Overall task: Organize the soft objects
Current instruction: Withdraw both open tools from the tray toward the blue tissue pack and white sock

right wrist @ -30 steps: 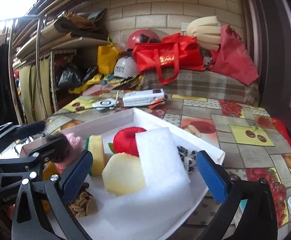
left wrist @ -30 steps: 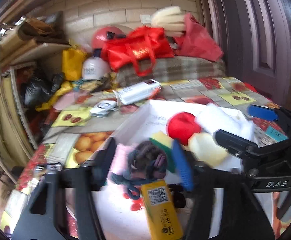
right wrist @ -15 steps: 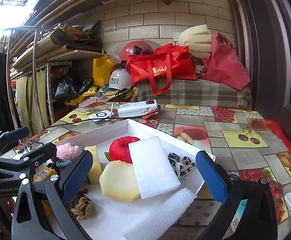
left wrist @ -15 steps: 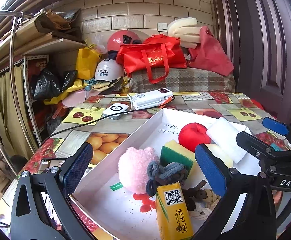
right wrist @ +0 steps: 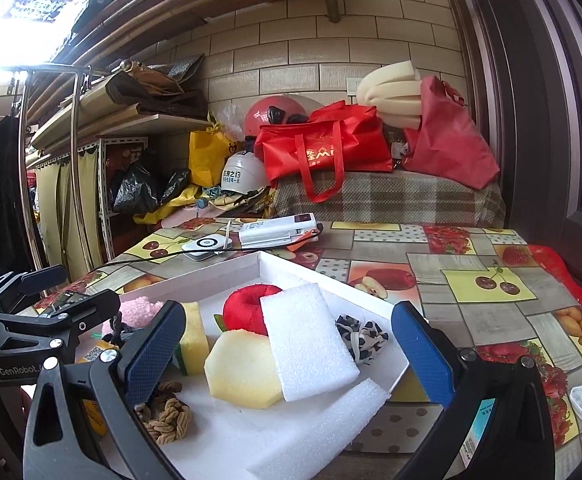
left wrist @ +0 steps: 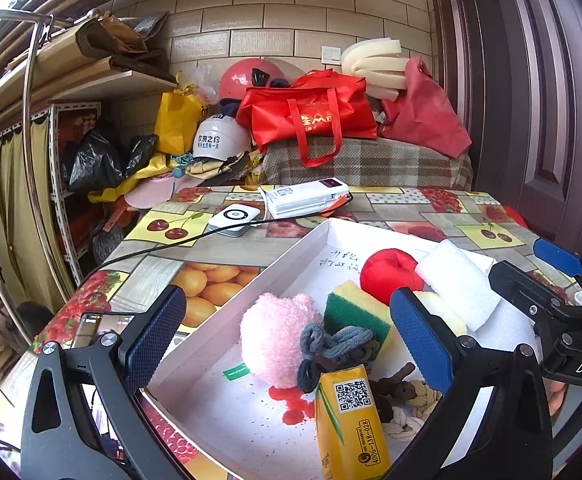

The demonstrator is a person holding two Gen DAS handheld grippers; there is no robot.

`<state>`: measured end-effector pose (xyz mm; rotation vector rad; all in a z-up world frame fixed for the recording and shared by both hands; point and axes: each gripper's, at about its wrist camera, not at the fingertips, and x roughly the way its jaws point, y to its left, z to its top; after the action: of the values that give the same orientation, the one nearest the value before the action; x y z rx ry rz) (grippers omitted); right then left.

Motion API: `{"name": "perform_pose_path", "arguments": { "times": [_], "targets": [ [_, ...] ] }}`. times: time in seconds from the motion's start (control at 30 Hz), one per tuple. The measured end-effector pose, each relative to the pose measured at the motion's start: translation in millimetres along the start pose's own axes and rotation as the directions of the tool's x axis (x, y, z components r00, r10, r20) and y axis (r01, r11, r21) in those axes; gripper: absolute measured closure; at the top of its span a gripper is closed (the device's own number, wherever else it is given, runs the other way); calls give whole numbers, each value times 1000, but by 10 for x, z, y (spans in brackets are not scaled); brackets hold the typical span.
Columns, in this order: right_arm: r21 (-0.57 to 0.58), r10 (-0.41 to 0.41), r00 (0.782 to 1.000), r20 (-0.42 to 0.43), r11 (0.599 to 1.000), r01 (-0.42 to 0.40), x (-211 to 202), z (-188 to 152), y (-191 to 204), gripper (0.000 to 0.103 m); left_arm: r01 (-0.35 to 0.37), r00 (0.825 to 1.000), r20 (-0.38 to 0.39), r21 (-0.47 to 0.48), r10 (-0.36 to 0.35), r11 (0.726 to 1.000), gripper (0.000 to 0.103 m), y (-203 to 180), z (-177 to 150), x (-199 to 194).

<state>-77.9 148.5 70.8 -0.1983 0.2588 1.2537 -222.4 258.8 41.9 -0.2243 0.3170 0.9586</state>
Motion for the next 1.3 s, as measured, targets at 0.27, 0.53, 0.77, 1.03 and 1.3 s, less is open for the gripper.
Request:
{"name": "perform_pose_path", "arguments": {
  "times": [0.27,0.53,0.77,1.03,1.3],
  "targets": [
    [5,5,1000,16,1000,-5,-53,-9,5,0,-9,1000,28,17,8,1000,0,-25,25,-59],
    [16,7,1000,20,1000,-7,-147,-32,-20,0,-26,997,75,66,21,998,0,-180,16,-190],
    [35,28,1000,-1,999,-28,-237,-80,-111,0,12,998,59,41,-15,999,0,-243,-22,-231],
    [62,-9,1000,12,998,8,-592,-175,-432,0,139,988,56,92,-144,986,0,-540,-76,-365],
    [102,-126,970,208,989,107,-1224,-210,-879,0,247,963,76,130,-258,960,0,-734,-86,-502]
  ]
}}
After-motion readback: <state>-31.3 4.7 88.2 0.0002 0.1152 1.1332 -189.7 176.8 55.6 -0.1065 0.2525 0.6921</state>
